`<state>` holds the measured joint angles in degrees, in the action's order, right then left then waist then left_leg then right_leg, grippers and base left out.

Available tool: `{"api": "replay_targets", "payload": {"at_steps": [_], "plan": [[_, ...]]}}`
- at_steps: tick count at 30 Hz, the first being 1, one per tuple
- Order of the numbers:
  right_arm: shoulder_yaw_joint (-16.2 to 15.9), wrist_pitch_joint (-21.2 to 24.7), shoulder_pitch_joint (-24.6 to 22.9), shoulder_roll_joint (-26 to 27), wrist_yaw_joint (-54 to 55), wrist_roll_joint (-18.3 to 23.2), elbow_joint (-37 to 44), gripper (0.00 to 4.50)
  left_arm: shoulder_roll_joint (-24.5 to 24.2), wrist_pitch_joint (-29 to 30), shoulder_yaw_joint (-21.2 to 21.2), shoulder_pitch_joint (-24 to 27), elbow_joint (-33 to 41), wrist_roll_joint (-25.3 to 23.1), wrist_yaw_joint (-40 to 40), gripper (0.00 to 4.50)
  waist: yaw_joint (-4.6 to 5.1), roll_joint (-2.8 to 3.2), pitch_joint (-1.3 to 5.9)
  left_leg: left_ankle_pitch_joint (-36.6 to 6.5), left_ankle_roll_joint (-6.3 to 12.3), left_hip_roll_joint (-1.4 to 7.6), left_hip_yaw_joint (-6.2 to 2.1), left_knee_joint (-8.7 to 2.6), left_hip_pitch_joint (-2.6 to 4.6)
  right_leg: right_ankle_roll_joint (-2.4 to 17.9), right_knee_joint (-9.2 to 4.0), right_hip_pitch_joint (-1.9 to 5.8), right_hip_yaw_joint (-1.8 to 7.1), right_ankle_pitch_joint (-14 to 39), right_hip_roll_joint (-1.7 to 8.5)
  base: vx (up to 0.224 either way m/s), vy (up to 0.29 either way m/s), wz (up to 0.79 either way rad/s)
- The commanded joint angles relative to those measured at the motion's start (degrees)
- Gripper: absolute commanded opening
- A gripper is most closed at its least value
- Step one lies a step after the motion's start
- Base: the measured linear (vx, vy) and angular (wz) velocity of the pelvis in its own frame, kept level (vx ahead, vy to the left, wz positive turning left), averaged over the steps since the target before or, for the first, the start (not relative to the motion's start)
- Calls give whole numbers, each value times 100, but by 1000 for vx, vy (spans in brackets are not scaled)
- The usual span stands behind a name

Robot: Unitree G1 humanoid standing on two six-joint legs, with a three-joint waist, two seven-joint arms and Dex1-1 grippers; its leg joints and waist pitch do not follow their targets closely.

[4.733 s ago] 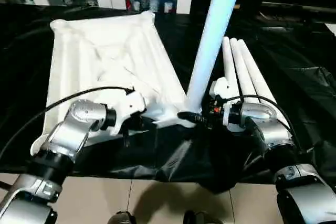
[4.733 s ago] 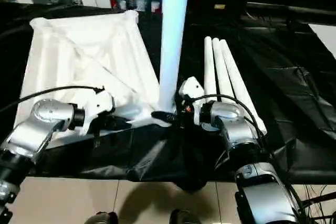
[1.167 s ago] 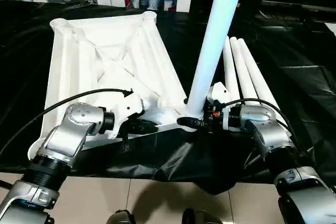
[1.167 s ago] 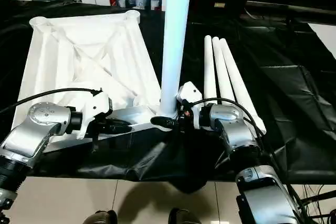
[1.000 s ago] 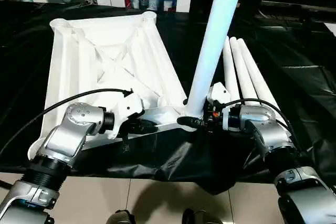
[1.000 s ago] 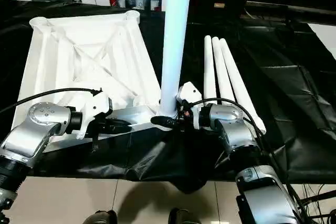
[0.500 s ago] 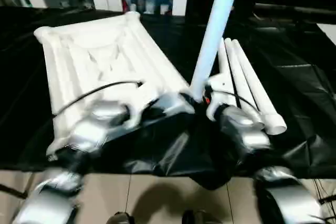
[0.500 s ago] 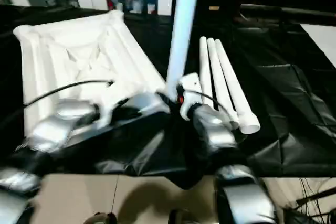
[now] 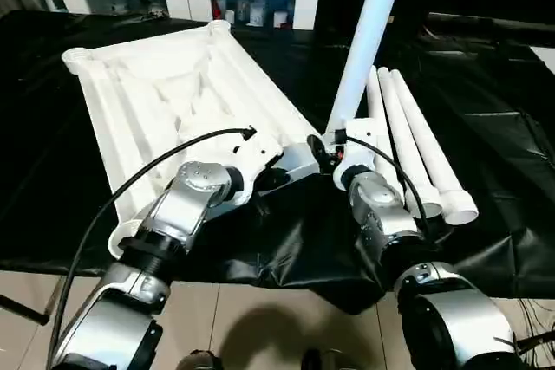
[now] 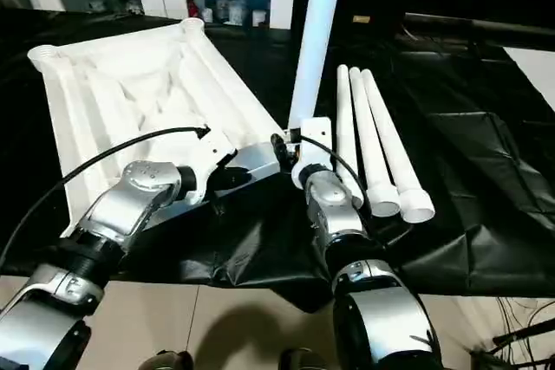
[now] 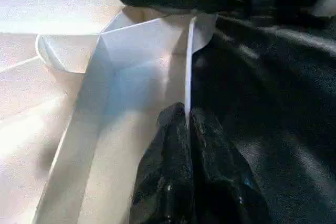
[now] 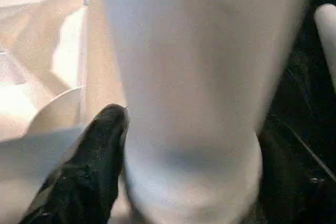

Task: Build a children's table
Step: Rotate leg to tighten

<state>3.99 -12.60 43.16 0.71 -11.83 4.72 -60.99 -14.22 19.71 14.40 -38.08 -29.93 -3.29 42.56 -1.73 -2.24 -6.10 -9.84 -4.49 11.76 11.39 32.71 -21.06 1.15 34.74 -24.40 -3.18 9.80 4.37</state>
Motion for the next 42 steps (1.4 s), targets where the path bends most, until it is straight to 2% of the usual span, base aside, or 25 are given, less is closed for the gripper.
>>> {"api": "replay_targets", "payload": {"at_steps": [1,2,3,4,5,7,8,10,11,14,17,19,20,22,23,27,33,37,42], "plan": [[-196,-190,-24,100,-369,-48,24,364,-57,70,-41,82,-243,-158,-301,0,13,-11,364,-1543,191,97,-95,-385,-22,750,-513,276,234,2290,331,0,0,0],[-230,-337,-60,-12,-598,-62,173,373,-122,30,-41,108,-172,-142,-185,0,24,-24,369,-1396,206,97,-108,-390,-65,743,-492,306,221,2182,333,0,0,0],[-230,-337,-60,-12,-598,-62,173,373,-122,30,-41,108,-172,-142,-185,0,23,-20,380,-1342,224,98,-105,-382,-56,755,-484,302,221,2105,327,0,0,0],[-222,-364,-86,-73,-766,-23,283,383,-162,-10,-38,130,-115,-129,-106,0,23,-17,386,-1220,277,101,-81,-356,-34,845,-472,276,235,1861,324,0,0,0],[-231,-315,-146,-190,-1107,68,494,394,-234,-18,-28,183,15,-89,44,0,10,-28,395,-1117,363,96,-57,-331,-12,952,-444,290,249,1524,302,0,0,0],[-261,-171,-256,-417,-1776,243,846,405,-381,-48,1,290,250,-17,311,0,4,-15,374,-1015,536,93,-49,-325,-44,1082,-419,308,246,1226,302,0,0,0],[-354,-85,-359,-676,-2301,290,1092,405,-515,-72,24,382,422,35,523,0,12,-17,390,-903,611,104,-58,-316,-62,1127,-385,332,239,1081,299,0,0,0],[-424,2,-427,-898,-2692,307,1235,405,-634,-107,50,454,548,89,737,0,13,1,403,-709,686,108,-42,-291,-37,1288,-351,311,244,719,278,0,0,0],[-443,63,-449,-976,-2852,327,1285,405,-679,-103,56,482,599,121,827,0,11,-1,414,-602,738,109,-41,-280,-39,1415,-312,340,250,438,277,0,0,0],[-504,121,-484,-1195,-3239,301,1337,405,-838,-386,115,570,726,249,1213,0,13,1,417,-538,831,106,-26,-266,-14,1607,-286,332,253,150,265,0,0,0],[-675,402,-526,-1544,-4115,339,1462,405,-1232,-600,207,785,1085,599,2208,0,4,8,405,-616,868,117,-23,-267,-3,1676,-282,340,254,191,272,0,0,0],[-720,441,-558,-1587,-4276,349,1538,405,-1277,-588,220,802,1135,614,2282,0,0,22,389,-657,840,142,-24,-285,18,1653,-282,327,257,250,268,0,0,0],[-817,535,-614,-1641,-4554,383,1673,405,-1321,-543,228,821,1204,653,2377,0,-7,42,372,-711,786,149,-18,-293,41,1659,-302,298,259,349,272,0,0,0],[-914,614,-668,-1701,-4789,409,1819,405,-1358,-522,230,841,1272,688,2469,0,-32,31,369,-771,716,160,-19,-302,44,1643,-305,316,257,443,272,0,0,0],[-966,610,-690,-1726,-4871,393,1869,405,-1376,-528,232,859,1315,708,2517,0,-46,34,366,-798,674,166,-11,-303,59,1636,-310,302,261,485,277,0,0,0],[-1144,499,-675,-1751,-5215,284,1915,405,-1443,-480,243,906,1430,764,2627,0,-53,21,355,-883,589,163,-15,-311,50,1592,-316,302,264,618,290,0,0,0],[-1277,432,-626,-1827,-5290,113,1867,405,-1487,-526,220,897,1395,772,2648,0,-57,0,353,-779,563,145,-19,-306,35,1530,-310,311,269,597,289,0,0,0],[-1254,546,-629,-1843,-5333,168,1919,405,-1490,-515,206,898,1394,763,2670,0,-54,-6,351,-742,605,142,-19,-303,30,1533,-307,317,271,554,288,0,0,0],[-1246,598,-635,-1876,-5405,214,1936,368,-1507,-501,206,889,1384,759,2669,0,-54,6,348,-772,602,146,-19,-304,38,1541,-311,312,266,583,282,0,0,0]]}}
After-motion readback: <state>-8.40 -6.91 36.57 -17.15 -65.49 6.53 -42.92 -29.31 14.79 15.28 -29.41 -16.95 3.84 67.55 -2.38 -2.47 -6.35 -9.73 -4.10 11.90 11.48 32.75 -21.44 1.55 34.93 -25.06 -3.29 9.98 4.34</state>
